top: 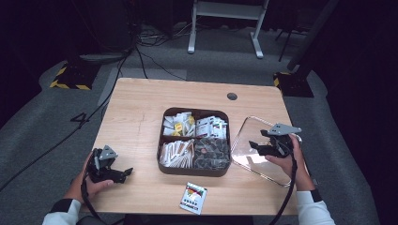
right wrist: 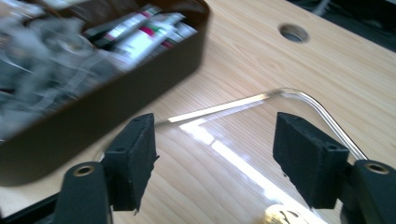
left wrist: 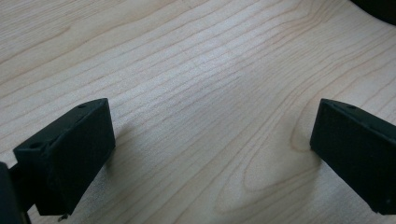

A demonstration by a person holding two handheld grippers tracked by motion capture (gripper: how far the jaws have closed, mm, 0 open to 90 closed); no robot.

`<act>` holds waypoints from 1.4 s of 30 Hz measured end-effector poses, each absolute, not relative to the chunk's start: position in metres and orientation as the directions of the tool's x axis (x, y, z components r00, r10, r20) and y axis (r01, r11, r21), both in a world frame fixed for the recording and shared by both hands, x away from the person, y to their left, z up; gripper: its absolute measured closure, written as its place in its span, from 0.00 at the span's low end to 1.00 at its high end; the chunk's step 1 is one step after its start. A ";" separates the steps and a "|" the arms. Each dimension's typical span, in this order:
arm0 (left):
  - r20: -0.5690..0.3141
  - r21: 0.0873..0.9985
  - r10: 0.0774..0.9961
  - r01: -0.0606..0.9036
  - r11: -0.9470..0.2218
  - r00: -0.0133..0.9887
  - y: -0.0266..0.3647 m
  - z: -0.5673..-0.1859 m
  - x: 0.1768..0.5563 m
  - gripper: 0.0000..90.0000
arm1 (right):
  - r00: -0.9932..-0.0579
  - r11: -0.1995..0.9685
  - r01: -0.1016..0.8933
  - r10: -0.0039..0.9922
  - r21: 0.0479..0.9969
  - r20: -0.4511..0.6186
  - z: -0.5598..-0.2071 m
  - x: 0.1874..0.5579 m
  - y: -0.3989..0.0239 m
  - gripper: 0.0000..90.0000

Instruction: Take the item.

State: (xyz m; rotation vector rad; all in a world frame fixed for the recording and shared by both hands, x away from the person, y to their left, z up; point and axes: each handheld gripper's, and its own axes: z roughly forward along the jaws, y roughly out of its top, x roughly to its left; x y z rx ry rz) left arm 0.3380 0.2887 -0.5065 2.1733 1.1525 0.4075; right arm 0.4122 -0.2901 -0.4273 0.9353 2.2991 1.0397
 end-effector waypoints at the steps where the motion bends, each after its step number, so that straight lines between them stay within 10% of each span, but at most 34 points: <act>1: -0.025 0.662 0.823 0.626 -0.411 0.567 0.289 -0.507 0.338 0.00 | -0.659 0.487 0.406 0.742 0.773 -0.122 -0.429 0.414 -0.294 0.36; 42: -0.023 0.658 0.822 0.627 -0.416 0.569 0.288 -0.506 0.339 0.00 | -0.579 0.380 0.554 0.815 0.741 0.015 -0.493 0.437 -0.349 0.66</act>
